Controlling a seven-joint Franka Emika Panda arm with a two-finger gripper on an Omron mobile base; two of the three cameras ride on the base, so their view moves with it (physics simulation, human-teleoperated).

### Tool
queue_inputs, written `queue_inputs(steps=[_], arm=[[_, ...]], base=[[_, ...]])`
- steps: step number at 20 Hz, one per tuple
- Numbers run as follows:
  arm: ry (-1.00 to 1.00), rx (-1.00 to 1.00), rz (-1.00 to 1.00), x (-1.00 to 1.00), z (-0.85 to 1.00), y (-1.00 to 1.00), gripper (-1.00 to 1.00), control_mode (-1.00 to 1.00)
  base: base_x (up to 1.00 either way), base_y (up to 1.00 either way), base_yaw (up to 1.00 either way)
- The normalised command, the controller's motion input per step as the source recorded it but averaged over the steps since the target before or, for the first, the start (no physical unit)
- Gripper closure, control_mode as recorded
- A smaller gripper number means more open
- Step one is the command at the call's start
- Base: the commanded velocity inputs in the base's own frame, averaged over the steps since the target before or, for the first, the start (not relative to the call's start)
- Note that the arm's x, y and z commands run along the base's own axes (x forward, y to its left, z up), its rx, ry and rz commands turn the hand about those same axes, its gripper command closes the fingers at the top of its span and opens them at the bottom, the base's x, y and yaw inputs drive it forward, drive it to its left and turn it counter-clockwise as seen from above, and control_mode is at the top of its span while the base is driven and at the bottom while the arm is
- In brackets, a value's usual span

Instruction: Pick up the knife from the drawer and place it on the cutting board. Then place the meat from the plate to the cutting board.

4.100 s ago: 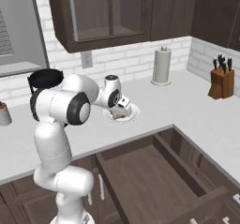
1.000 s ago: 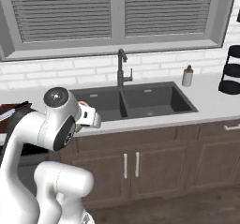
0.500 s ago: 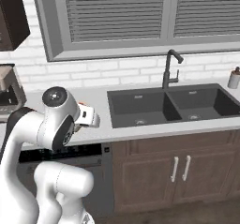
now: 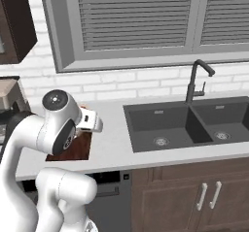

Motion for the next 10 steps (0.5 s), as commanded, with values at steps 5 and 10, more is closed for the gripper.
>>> queue_inputs(steps=[5,10], arm=[[0.0,0.0,0.0,0.0,0.0,0.0,1.0,1.0],[0.02,0.0,0.0,0.0,-0.06,0.26,1.0,-1.0]], base=[[0.0,0.46,-0.07],[0.0,0.15,0.0]])
